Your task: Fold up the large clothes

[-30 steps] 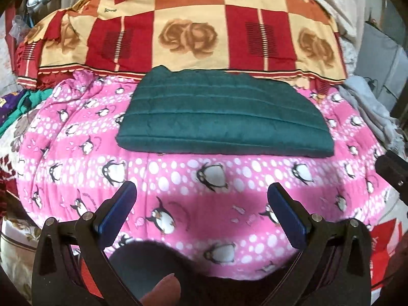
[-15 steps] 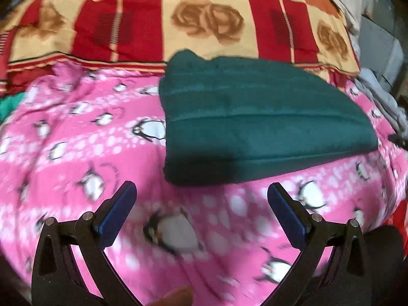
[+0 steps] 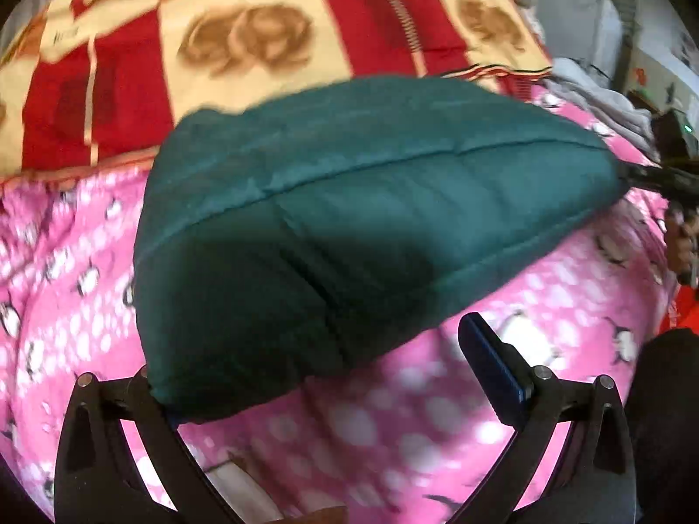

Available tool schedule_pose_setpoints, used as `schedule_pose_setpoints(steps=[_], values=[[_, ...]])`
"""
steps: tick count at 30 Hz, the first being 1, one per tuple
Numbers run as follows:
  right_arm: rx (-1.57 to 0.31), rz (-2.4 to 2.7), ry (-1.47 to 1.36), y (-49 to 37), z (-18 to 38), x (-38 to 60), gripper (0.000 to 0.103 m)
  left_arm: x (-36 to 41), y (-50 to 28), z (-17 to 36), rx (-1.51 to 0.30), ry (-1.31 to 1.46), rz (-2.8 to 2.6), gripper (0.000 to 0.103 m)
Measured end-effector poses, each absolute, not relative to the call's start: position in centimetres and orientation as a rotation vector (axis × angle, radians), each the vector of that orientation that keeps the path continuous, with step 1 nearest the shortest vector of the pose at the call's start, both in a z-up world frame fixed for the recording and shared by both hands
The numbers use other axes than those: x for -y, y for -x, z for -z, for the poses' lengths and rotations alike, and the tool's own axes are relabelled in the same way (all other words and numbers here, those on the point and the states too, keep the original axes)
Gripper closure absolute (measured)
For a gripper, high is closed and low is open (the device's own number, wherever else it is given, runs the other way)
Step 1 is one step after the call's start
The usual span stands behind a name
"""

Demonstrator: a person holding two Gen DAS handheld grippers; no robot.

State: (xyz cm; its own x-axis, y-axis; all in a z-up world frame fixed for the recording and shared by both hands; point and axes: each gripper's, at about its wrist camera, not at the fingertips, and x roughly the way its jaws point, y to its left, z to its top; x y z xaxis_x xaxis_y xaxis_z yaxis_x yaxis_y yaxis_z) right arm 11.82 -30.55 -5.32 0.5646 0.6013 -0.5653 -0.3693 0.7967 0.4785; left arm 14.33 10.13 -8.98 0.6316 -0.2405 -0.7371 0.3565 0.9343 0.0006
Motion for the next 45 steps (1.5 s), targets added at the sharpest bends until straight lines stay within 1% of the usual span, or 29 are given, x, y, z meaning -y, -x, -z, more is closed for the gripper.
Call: schedule_pose_setpoints(steps=[5,9,11,12,14,15,17,20,23,26,33,37,45], values=[[-0.786,-0.61,-0.321,-10.5,3.9,31.2,0.059,-8.8,-12.0,7.5,-0.806,-0.188,0.368,0.0],[-0.826,-0.554,-0.272,-9.7,3.6,31.2,0.059,-10.3,-10.8,8.5,-0.845,-0.134,0.313,0.0],[-0.869,-0.482,-0.333,-9.6,3.7,32.3,0.059,-11.4,-9.9,8.4,-0.847,-0.09,0.247,0.0],[-0.884,-0.44,-0.365,-9.2,3.5,32.8,0.057,-12.1,-8.8,7.6,-0.829,-0.052,0.208,0.0],[-0.908,-0.355,-0.409,-8.1,2.4,33.6,0.041,-12.9,-6.6,5.8,-0.798,0.017,0.167,0.0],[-0.91,-0.325,-0.414,-6.9,1.6,33.7,0.038,-12.8,-5.2,4.6,-0.794,0.057,0.129,0.0],[-0.92,-0.264,-0.337,-4.6,-0.3,32.5,0.035,-11.7,-2.8,2.9,-0.817,0.108,0.095,0.0],[-0.928,-0.229,-0.237,-0.4,-3.1,29.5,0.029,-7.8,1.1,0.7,-0.866,0.097,0.058,0.0],[-0.918,-0.154,-0.17,3.5,-5.1,27.5,0.029,-4.6,3.7,-0.8,-0.888,0.127,0.056,0.0],[-0.87,-0.089,-0.1,6.4,-6.7,26.0,0.029,-2.4,5.4,-1.4,-0.894,0.141,0.013,0.0],[-0.781,-0.09,0.04,11.9,-9.8,22.8,0.029,0.2,7.4,-2.7,-0.878,0.14,0.003,0.0],[-0.758,-0.088,0.125,13.4,-10.1,21.4,0.029,1.0,8.3,-3.0,-0.871,0.113,0.016,0.0],[-0.789,-0.117,0.103,13.8,-8.9,20.8,0.029,1.4,8.0,-2.8,-0.868,0.116,0.025,0.0]])
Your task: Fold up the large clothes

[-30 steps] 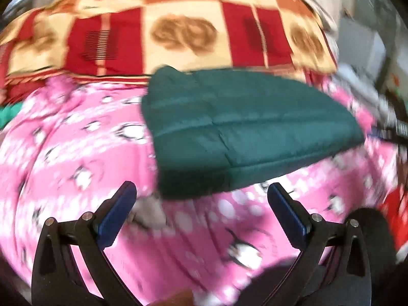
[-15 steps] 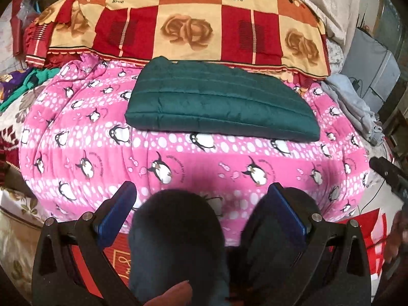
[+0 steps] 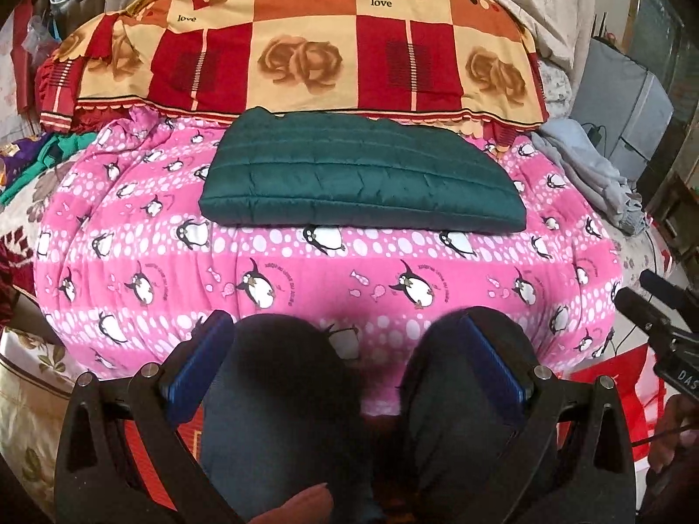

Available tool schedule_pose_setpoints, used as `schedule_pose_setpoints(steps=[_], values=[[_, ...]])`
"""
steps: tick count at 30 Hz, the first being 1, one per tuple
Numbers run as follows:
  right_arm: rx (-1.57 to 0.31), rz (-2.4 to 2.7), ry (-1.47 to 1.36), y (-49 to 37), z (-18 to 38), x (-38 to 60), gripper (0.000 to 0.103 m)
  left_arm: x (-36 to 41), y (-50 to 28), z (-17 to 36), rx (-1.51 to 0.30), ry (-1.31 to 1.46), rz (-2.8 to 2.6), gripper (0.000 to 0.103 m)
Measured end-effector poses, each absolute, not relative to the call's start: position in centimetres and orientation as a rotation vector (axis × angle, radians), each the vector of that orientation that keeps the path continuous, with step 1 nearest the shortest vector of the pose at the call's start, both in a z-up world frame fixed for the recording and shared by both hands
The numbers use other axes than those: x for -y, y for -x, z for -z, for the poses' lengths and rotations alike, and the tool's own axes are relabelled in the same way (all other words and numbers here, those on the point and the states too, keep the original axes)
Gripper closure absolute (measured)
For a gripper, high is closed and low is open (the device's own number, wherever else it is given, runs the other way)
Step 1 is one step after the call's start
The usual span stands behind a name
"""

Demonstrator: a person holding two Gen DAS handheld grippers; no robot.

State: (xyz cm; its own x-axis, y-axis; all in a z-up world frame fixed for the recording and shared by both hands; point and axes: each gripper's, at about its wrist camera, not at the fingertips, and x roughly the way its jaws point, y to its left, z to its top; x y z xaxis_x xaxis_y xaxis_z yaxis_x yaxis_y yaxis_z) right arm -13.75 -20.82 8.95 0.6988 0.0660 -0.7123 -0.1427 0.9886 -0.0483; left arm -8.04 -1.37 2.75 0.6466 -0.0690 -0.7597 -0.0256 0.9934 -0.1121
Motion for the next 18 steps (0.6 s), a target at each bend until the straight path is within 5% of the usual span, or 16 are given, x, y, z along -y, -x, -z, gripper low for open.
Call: schedule_pose_setpoints(steps=[18], values=[[-0.792,-0.153,0.079,14.02,-8.44,20.48,0.029,1.12,7.84,-2.45,-0.864,0.135,0.024,0.0]])
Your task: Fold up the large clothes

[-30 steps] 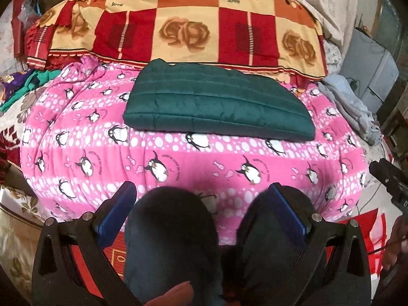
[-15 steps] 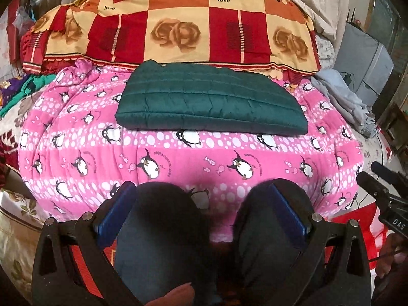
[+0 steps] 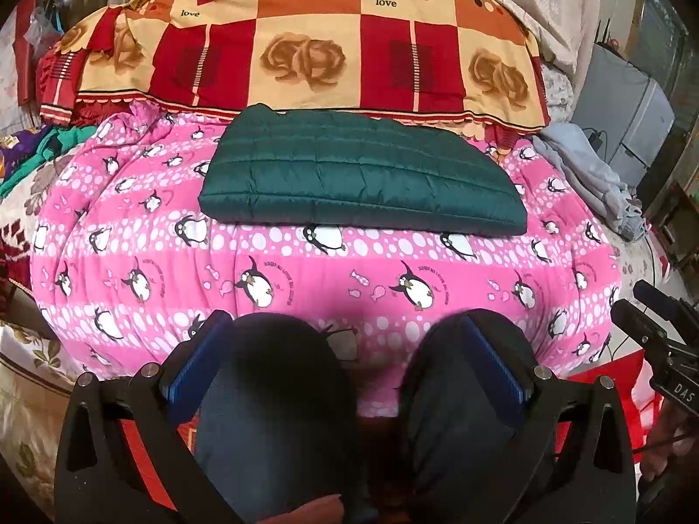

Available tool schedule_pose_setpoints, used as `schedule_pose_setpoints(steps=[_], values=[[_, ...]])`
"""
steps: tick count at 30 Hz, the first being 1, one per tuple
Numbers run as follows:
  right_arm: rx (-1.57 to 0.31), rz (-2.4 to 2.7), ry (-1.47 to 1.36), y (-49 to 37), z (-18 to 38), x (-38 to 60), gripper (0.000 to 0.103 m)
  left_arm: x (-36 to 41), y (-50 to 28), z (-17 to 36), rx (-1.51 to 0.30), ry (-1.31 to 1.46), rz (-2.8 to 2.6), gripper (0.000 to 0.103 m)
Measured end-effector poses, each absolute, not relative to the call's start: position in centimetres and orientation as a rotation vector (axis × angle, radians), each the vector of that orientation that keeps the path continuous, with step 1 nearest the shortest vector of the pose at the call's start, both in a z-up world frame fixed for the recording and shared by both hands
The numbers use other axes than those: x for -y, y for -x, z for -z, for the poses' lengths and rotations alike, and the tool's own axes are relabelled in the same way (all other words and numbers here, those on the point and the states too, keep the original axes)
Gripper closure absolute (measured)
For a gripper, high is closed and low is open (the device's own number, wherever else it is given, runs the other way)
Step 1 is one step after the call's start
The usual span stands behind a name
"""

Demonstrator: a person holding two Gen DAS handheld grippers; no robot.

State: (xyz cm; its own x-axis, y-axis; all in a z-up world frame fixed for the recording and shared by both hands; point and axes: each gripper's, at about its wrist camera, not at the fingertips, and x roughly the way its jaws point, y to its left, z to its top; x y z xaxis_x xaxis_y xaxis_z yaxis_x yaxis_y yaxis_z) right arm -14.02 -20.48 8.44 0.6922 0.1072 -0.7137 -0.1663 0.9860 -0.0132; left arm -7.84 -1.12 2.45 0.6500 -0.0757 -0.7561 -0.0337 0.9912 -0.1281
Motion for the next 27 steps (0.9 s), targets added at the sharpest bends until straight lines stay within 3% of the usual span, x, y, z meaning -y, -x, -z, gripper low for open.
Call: schedule_pose_setpoints(steps=[27], values=[[-0.77,-0.138,0.038,13.95,-9.04,21.13,0.029,1.05,8.17,-3.08,-0.839,0.133,0.023,0.0]])
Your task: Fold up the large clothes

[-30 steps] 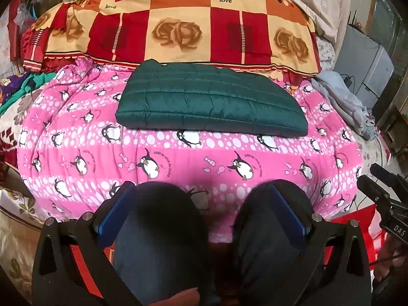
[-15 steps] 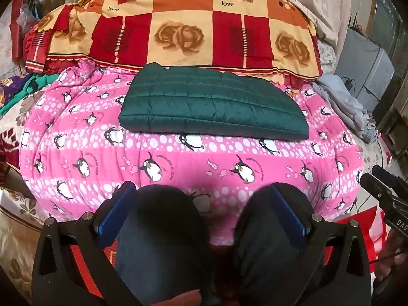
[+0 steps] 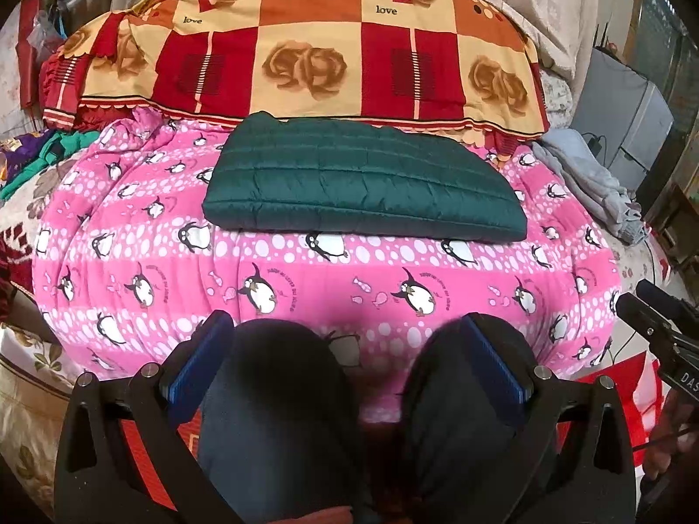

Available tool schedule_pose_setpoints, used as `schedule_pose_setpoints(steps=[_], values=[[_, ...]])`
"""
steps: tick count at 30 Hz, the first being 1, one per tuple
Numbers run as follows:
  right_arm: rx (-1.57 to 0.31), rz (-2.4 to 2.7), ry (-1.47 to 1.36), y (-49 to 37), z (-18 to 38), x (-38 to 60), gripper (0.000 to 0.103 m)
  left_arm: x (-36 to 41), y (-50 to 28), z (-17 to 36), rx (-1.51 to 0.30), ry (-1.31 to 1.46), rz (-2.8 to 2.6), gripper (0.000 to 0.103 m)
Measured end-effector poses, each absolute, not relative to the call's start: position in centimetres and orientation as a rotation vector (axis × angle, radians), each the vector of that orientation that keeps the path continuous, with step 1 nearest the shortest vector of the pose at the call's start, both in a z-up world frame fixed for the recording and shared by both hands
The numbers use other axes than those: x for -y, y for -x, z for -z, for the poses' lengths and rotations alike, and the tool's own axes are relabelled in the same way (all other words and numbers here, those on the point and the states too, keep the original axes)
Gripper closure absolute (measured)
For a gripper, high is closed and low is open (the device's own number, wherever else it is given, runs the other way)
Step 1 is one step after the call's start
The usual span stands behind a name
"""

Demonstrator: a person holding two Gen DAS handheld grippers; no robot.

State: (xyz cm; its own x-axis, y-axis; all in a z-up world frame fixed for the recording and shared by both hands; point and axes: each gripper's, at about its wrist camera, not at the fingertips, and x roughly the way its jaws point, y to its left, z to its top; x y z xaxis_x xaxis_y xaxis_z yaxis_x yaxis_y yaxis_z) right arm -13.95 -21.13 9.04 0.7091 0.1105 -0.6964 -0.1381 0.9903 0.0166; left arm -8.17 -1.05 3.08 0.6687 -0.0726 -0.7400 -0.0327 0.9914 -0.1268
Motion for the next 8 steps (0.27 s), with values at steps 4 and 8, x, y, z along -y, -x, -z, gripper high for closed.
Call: schedule_pose_setpoints(steps=[4,8], values=[[-0.773,-0.136,0.032,13.99,-8.86,21.1,0.029,1.24,8.36,-3.04,-0.827,0.137,0.042,0.0],[-0.779,-0.137,0.032,14.01,-8.61,21.01,0.029,1.51,8.55,-2.9,-0.811,0.093,0.012,0.0]])
